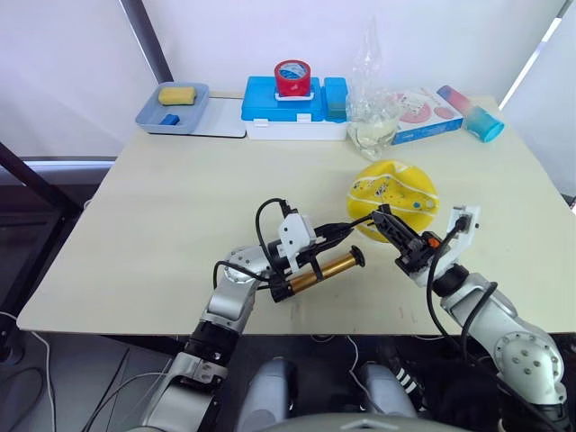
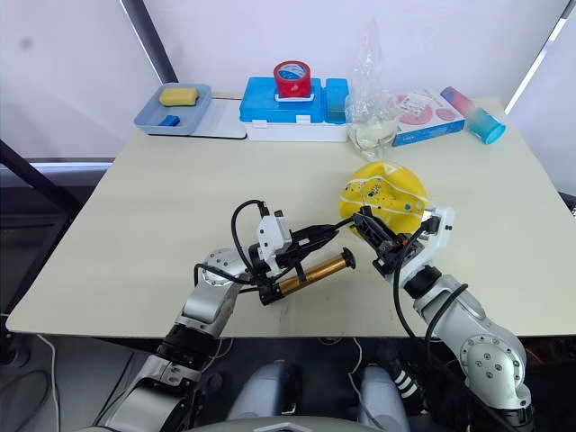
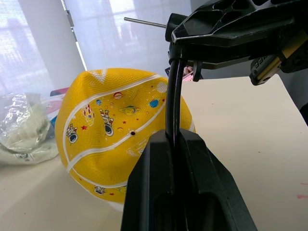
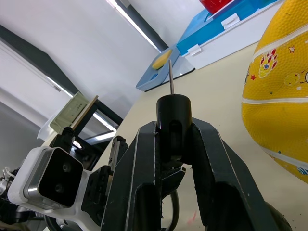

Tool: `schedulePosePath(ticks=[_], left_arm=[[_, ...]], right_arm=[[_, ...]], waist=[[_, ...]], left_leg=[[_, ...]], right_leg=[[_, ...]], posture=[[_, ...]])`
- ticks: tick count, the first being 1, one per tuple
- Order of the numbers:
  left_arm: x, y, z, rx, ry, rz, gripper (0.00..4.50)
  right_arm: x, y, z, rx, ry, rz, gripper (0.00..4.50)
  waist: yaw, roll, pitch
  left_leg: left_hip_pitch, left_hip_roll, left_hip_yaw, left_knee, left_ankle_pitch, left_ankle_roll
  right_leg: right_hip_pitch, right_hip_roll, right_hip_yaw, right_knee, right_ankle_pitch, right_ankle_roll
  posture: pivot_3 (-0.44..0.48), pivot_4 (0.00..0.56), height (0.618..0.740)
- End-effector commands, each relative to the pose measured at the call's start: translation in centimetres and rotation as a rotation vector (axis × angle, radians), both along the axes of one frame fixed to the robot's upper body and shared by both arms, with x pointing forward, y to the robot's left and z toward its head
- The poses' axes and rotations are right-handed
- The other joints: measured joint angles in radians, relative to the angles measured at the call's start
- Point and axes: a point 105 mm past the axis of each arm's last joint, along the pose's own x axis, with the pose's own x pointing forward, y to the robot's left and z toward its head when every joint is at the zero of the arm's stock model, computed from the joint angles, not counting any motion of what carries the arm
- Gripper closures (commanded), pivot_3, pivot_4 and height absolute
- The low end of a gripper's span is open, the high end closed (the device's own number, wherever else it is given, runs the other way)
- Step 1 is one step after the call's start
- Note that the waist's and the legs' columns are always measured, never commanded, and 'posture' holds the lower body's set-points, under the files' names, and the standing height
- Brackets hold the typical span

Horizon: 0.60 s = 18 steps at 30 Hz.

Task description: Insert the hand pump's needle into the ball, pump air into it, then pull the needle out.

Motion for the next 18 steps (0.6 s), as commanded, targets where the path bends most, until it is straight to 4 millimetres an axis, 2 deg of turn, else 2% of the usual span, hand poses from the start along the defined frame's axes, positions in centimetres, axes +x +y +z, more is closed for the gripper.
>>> schedulePosePath(ticks=[1, 2, 3, 5, 8, 10, 11, 18], left_arm=[[-0.2, -0.1, 0.3, -0.007, 0.004, -0.026, 4.5], [-0.2, -0.1, 0.2, -0.004, 0.022, -0.034, 4.5], [-0.3, -0.1, 0.2, -0.001, 0.032, -0.041, 3.71], [-0.4, 0.0, 0.3, 0.005, 0.047, -0.058, 2.99], [0.0, 0.3, 0.6, 0.005, 0.052, -0.052, 1.49], [0.5, 0.5, 1.0, 0.004, 0.052, -0.045, 0.31], [0.7, 0.5, 1.3, 0.003, 0.052, -0.044, 0.02], [3.5, 0.0, 3.8, -0.007, 0.063, -0.008, 0.02]], right_arm=[[-0.4, -0.3, 0.8, -0.02, -0.049, -0.003, 4.19], [-0.4, -0.3, 0.7, -0.039, -0.054, -0.002, 4.19], [-0.5, -0.3, 0.7, -0.061, -0.059, 0.001, 4.19], [-0.7, -0.5, 0.7, -0.082, -0.069, -0.008, 4.19], [-1.1, -1.0, 0.7, -0.131, -0.087, -0.018, 4.19], [-1.4, -1.4, 0.6, -0.183, -0.1, -0.013, 4.19], [-1.5, -1.7, 0.4, -0.215, -0.105, -0.01, 4.19], [-2.4, -4.8, -0.8, -0.449, -0.129, -0.021, 4.19]], waist=[[0.0, 0.0, 0.0], [-0.001, 0.0, 0.0], [-0.001, 0.0, 0.0], [-0.001, 0.0, 0.0], [0.0, 0.001, 0.0], [0.0, 0.001, 0.0], [0.001, 0.001, 0.0], [0.002, 0.001, 0.0]], left_leg=[[0.0, 0.0, 0.0, 0.0, 0.0, 0.0], [0.0, 0.0, -0.001, 0.0, 0.0, 0.0], [0.001, 0.0, -0.002, 0.0, 0.0, 0.0], [0.001, 0.002, -0.003, -0.001, 0.0, 0.0], [0.001, 0.005, -0.005, -0.001, 0.0, 0.0], [0.001, 0.008, -0.005, -0.001, 0.0, -0.001], [0.001, 0.008, -0.005, -0.001, 0.0, -0.001], [0.0, 0.004, -0.005, 0.0, 0.0, -0.001]], right_leg=[[0.0, 0.0, -0.001, 0.0, 0.0, 0.0], [0.0, 0.001, -0.002, 0.001, 0.0, 0.0], [0.0, 0.002, -0.003, 0.001, 0.0, 0.0], [0.0, 0.004, -0.004, 0.002, 0.0, 0.0], [0.0, 0.007, -0.007, 0.003, 0.0, 0.0], [0.0, 0.007, -0.007, 0.003, 0.0, 0.0], [0.0, 0.007, -0.007, 0.003, 0.0, 0.0], [0.001, 0.007, -0.007, 0.001, 0.0, 0.0]], posture=[[0.0, 0.15, 0.729], [0.0, 0.15, 0.729], [0.0, 0.15, 0.729], [0.0, 0.15, 0.729], [0.0, 0.15, 0.729], [0.0, 0.15, 0.729], [0.0, 0.15, 0.729], [0.0, 0.15, 0.729]])
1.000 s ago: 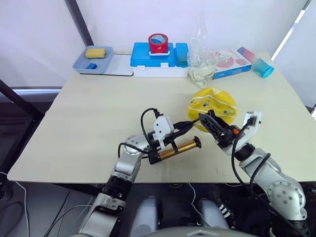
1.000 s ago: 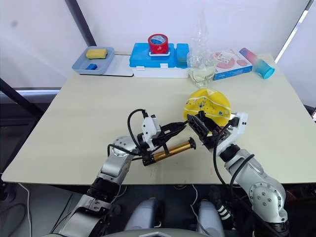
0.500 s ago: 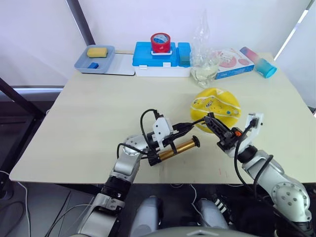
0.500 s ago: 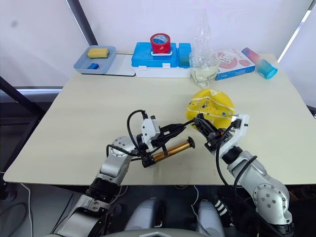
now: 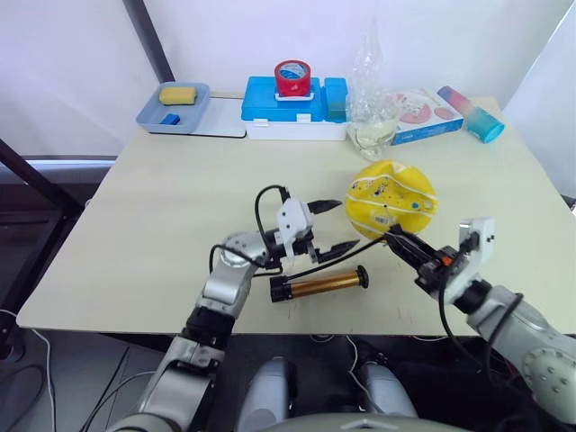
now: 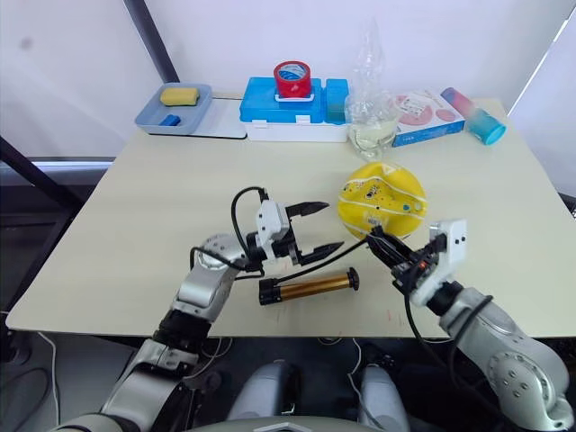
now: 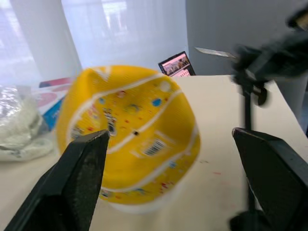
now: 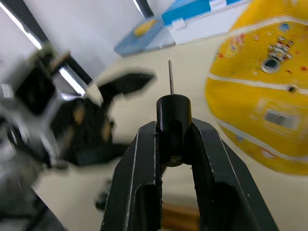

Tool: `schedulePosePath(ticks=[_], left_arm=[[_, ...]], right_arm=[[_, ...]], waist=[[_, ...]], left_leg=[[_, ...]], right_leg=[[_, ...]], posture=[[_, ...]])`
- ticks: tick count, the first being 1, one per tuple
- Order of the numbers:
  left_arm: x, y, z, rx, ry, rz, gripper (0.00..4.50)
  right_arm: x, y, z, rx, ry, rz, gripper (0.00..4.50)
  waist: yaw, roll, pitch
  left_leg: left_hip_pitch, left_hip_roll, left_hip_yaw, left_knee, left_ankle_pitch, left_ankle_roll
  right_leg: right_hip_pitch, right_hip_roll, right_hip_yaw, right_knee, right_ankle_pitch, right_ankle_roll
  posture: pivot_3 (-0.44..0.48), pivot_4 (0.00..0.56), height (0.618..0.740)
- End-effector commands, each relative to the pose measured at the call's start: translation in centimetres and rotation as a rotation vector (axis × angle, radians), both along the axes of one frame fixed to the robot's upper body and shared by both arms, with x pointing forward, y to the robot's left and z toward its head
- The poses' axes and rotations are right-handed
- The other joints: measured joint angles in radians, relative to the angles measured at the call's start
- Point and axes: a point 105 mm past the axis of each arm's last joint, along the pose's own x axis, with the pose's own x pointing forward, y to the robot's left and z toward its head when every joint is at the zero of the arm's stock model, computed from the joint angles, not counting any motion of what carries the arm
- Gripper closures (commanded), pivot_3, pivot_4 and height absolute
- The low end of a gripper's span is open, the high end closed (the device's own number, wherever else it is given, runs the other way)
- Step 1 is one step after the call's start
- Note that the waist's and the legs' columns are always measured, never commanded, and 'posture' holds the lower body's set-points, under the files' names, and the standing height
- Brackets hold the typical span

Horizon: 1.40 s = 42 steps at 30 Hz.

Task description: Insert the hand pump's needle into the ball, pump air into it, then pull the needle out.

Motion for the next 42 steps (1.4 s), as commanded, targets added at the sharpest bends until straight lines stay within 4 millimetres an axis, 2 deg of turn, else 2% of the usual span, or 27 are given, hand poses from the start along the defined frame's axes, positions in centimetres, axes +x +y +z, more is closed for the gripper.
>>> schedulePosePath(ticks=[1, 7, 16, 22, 28, 31, 38, 39, 42], left_arm=[[1.3, -0.5, 1.7, -0.029, 0.003, 0.021, 0.02], [4.1, -1.8, 3.1, 0.019, 0.048, 0.072, 0.02], [7.8, -4.4, 3.8, 0.125, 0.11, 0.148, 0.02], [9.3, -5.8, 3.9, 0.169, 0.133, 0.208, 0.02], [9.7, -6.9, 3.2, 0.182, 0.159, 0.239, 0.02], [9.8, -7.2, 3.5, 0.156, 0.164, 0.254, 0.75], [9.7, -7.4, 3.0, 0.139, 0.181, 0.272, 4.18], [9.7, -7.4, 3.1, 0.136, 0.175, 0.281, 4.47], [9.6, -7.3, 3.2, 0.127, 0.157, 0.306, 4.47]], right_arm=[[-0.2, -1.4, 1.4, -0.088, -0.097, -0.011, 4.19], [-0.6, -3.2, 1.3, -0.235, -0.112, -0.012, 4.19], [-0.9, -3.8, 1.7, -0.372, -0.114, 0.03, 4.19], [-0.6, -3.8, 1.9, -0.399, -0.132, 0.014, 4.19], [-0.5, -3.8, 1.8, -0.407, -0.118, -0.014, 4.19], [-0.2, -4.0, 1.9, -0.419, -0.106, -0.052, 4.19], [0.8, -3.5, 2.2, -0.462, -0.077, -0.122, 4.19], [1.0, -3.3, 2.3, -0.449, -0.063, -0.117, 4.19], [1.7, -3.2, 2.5, -0.424, 0.002, -0.12, 4.19]], waist=[[0.0, 0.0, 0.0], [0.001, 0.0, 0.0], [0.003, -0.001, 0.001], [0.002, -0.001, 0.001], [0.003, -0.001, 0.001], [0.004, -0.001, 0.001], [0.002, -0.001, 0.001], [0.002, -0.001, 0.001], [-0.001, -0.001, 0.001]], left_leg=[[0.0, 0.0, 0.0, 0.0, 0.0, 0.0], [0.0, -0.001, 0.001, 0.0, 0.0, 0.0], [-0.002, -0.001, -0.001, 0.0, 0.0, 0.0], [-0.007, -0.003, -0.005, 0.002, 0.0, 0.0], [-0.011, -0.004, -0.009, 0.003, 0.0, 0.0], [-0.012, -0.004, -0.011, 0.003, 0.0, 0.0], [-0.012, -0.005, -0.013, 0.006, 0.0, 0.0], [-0.012, -0.005, -0.013, 0.006, 0.0, 0.0], [-0.012, -0.005, -0.014, 0.006, 0.0, 0.0]], right_leg=[[0.0, 0.0, 0.0, 0.0, 0.0, 0.0], [0.001, 0.001, -0.002, 0.0, 0.0, 0.0], [0.001, 0.001, -0.004, -0.001, 0.0, 0.0], [-0.001, 0.001, -0.007, -0.001, -0.001, 0.001], [-0.002, 0.001, -0.01, -0.001, -0.001, 0.001], [-0.002, 0.0, -0.011, -0.001, -0.001, 0.001], [-0.002, 0.0, -0.011, 0.0, -0.001, 0.001], [-0.002, 0.0, -0.011, 0.0, -0.001, 0.001], [-0.002, -0.001, -0.011, 0.001, -0.001, 0.001]], posture=[[0.0, 0.15, 0.729], [0.0, 0.15, 0.729], [0.0, 0.15, 0.729], [0.0, 0.15, 0.729], [0.0, 0.15, 0.729], [0.0, 0.15, 0.729], [0.0, 0.15, 0.729], [0.0, 0.15, 0.729], [0.0, 0.15, 0.729]])
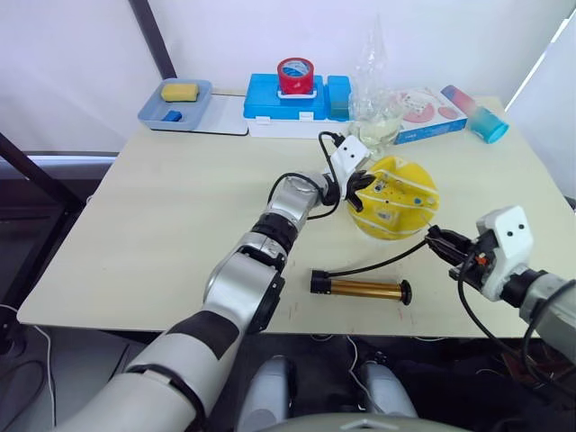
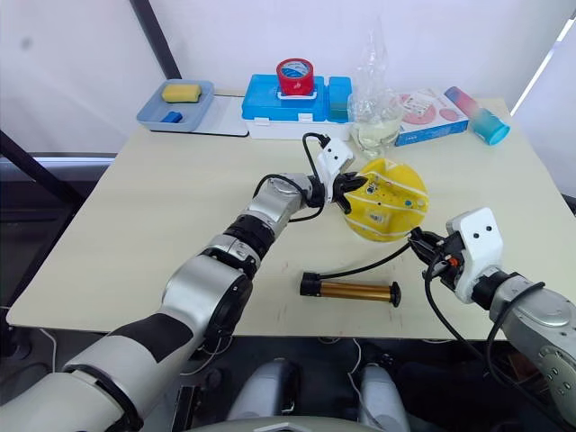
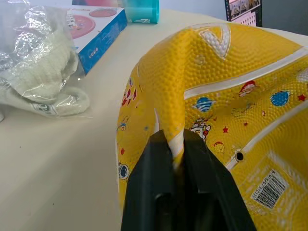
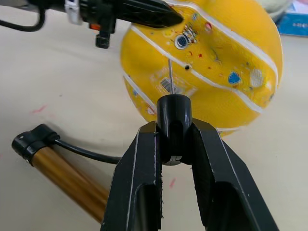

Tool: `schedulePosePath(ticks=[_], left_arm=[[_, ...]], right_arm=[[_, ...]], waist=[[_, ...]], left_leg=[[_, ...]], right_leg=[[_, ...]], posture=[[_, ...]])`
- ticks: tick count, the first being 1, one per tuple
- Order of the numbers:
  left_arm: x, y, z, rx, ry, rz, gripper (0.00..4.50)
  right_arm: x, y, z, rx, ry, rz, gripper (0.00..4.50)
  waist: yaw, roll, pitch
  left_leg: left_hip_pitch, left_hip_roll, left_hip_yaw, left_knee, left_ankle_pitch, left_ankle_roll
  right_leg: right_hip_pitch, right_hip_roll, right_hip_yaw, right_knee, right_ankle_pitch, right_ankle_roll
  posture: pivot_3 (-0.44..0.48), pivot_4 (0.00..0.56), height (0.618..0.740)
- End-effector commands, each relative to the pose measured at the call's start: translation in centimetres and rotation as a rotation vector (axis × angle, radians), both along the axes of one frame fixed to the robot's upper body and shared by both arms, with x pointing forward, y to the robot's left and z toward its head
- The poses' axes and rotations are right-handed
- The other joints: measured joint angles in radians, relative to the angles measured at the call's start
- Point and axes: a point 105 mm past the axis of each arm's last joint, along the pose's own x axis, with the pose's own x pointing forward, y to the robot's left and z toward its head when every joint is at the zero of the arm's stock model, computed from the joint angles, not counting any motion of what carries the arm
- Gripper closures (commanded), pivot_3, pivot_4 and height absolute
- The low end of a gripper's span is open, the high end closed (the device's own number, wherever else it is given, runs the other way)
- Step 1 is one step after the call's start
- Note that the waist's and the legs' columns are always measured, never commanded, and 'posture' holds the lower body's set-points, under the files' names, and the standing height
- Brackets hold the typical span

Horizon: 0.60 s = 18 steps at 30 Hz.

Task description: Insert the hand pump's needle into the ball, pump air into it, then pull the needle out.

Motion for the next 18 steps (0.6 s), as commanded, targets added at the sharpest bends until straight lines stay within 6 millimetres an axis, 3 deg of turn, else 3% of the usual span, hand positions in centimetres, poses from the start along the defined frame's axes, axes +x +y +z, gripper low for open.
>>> schedulePosePath(ticks=[1, 18], left_arm=[[0.0, -0.4, 2.1, -0.041, -0.084, 0.026, 4.47], [-2.7, -1.5, 1.1, -0.026, -0.081, 0.096, 4.47]], right_arm=[[0.7, 0.2, 0.8, 0.012, 0.045, -0.02, 4.19], [4.6, 0.8, 1.3, 0.022, 0.362, -0.031, 4.19]], waist=[[-0.001, 0.0, 0.0], [-0.001, 0.001, -0.001]], left_leg=[[0.001, 0.0, -0.001, 0.0, 0.0, 0.0], [0.0, 0.0, -0.001, 0.001, 0.0, 0.0]], right_leg=[[0.0, 0.0, 0.0, 0.0, 0.0, 0.0], [0.0, -0.002, -0.001, 0.002, 0.002, 0.004]], posture=[[0.0, 0.15, 0.729], [0.0, 0.15, 0.729]])
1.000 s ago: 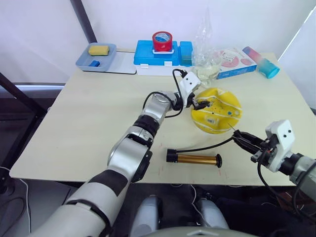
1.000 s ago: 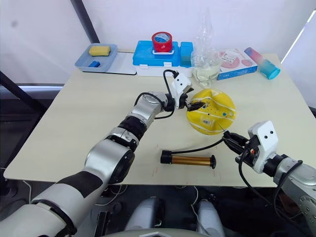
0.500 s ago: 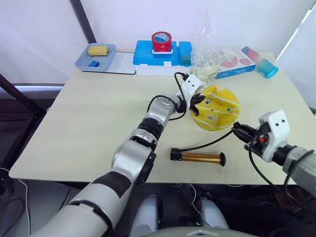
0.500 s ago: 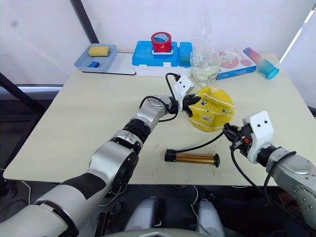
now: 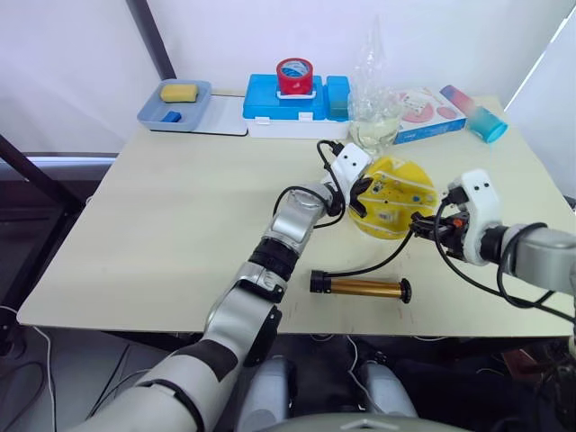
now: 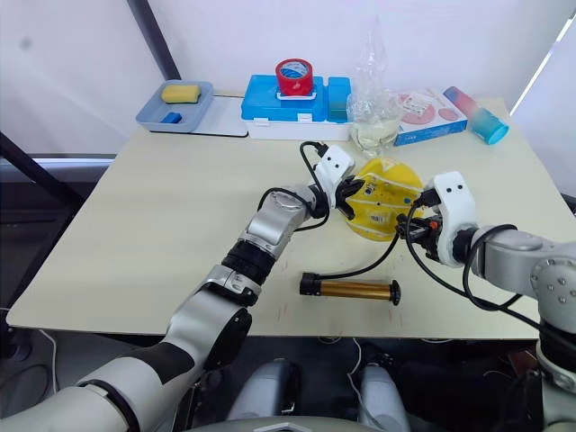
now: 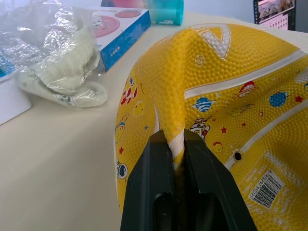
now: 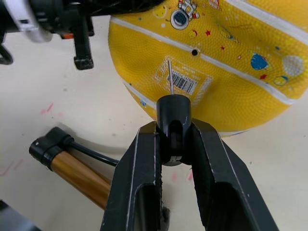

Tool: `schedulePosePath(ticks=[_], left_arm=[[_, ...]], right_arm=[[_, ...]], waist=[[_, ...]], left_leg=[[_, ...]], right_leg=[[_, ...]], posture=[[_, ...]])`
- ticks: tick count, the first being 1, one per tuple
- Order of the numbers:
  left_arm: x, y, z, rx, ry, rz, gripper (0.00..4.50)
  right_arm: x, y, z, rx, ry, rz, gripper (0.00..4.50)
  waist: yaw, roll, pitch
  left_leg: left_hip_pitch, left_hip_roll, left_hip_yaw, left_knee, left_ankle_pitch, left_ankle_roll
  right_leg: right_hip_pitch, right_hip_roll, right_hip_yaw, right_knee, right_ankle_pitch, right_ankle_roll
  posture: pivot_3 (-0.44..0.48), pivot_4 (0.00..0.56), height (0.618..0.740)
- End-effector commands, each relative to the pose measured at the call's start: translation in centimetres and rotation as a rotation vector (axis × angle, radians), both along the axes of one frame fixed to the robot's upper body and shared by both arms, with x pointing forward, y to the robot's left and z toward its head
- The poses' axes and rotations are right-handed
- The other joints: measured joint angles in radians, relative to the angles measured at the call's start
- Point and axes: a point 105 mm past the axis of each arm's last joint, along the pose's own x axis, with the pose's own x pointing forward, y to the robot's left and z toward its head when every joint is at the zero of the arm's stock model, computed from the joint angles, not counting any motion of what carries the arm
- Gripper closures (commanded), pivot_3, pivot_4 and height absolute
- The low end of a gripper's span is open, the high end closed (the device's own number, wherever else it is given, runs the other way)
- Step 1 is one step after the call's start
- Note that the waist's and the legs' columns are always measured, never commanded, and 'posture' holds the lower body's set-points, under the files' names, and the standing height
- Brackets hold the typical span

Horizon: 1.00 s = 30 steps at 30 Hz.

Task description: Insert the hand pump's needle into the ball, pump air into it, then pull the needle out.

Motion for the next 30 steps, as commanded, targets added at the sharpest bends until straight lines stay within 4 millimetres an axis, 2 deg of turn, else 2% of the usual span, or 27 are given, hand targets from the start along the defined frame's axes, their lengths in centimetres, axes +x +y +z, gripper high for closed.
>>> schedulePosePath(ticks=[1, 12, 30], left_arm=[[-0.7, -0.8, 1.4, -0.007, -0.05, -0.01, 4.47], [-0.9, -0.9, 1.4, -0.006, -0.054, 0.013, 4.47], [-1.1, -1.2, 1.3, -0.014, -0.054, 0.01, 4.47]], right_arm=[[0.8, -0.3, 0.5, -0.013, 0.037, -0.024, 4.19], [3.7, -0.5, 1.4, -0.078, 0.135, -0.039, 4.19], [5.1, 0.6, 0.6, -0.145, 0.263, 0.008, 4.19]], waist=[[0.0, 0.0, 0.0], [0.0, 0.0, 0.0], [0.0, 0.001, 0.0]], left_leg=[[0.0, 0.0, 0.0, 0.0, 0.0, 0.0], [-0.001, -0.001, 0.002, 0.0, 0.0, 0.0], [-0.001, -0.001, 0.002, 0.0, 0.0, 0.0]], right_leg=[[0.0, 0.0, 0.0, 0.0, 0.0, 0.0], [0.0, 0.0, -0.002, 0.001, 0.0, 0.001], [0.0, 0.0, -0.003, 0.0, 0.0, 0.001]], posture=[[0.0, 0.15, 0.729], [0.0, 0.15, 0.729], [0.0, 0.15, 0.729]])
